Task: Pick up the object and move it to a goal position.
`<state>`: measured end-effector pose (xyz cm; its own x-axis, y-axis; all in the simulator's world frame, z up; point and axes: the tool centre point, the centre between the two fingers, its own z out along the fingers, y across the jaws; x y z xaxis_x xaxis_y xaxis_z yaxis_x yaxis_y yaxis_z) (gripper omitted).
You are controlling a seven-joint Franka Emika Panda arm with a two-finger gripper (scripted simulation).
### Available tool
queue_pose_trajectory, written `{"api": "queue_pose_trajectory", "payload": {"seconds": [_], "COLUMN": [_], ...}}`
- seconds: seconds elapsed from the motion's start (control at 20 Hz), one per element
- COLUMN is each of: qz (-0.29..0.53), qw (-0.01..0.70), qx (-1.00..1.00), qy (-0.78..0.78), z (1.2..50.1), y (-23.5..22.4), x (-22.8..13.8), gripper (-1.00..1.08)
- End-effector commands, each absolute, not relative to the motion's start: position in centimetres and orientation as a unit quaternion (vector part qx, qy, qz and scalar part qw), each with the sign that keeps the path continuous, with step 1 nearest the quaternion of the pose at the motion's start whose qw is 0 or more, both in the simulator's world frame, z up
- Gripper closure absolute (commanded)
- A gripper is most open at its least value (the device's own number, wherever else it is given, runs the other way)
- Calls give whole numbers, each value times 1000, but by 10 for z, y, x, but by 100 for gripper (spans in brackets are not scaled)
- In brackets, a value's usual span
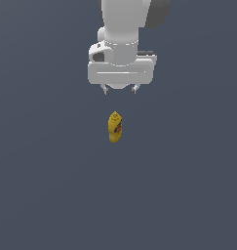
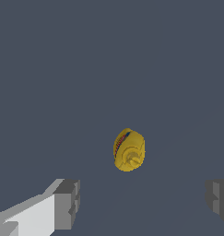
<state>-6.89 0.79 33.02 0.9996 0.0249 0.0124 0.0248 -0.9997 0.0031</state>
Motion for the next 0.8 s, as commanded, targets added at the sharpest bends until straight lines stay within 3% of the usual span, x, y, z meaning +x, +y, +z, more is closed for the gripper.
{"api": "queue_pose_trajectory", "payload": {"seconds": [0.0,0.75], "qz": [6,12], "qw": [1,11], "qx": [1000,1000], "qy": [12,5], "z": [330,337], "y": [8,2], "x": [-69,-65], "gripper": [-92,-92]}}
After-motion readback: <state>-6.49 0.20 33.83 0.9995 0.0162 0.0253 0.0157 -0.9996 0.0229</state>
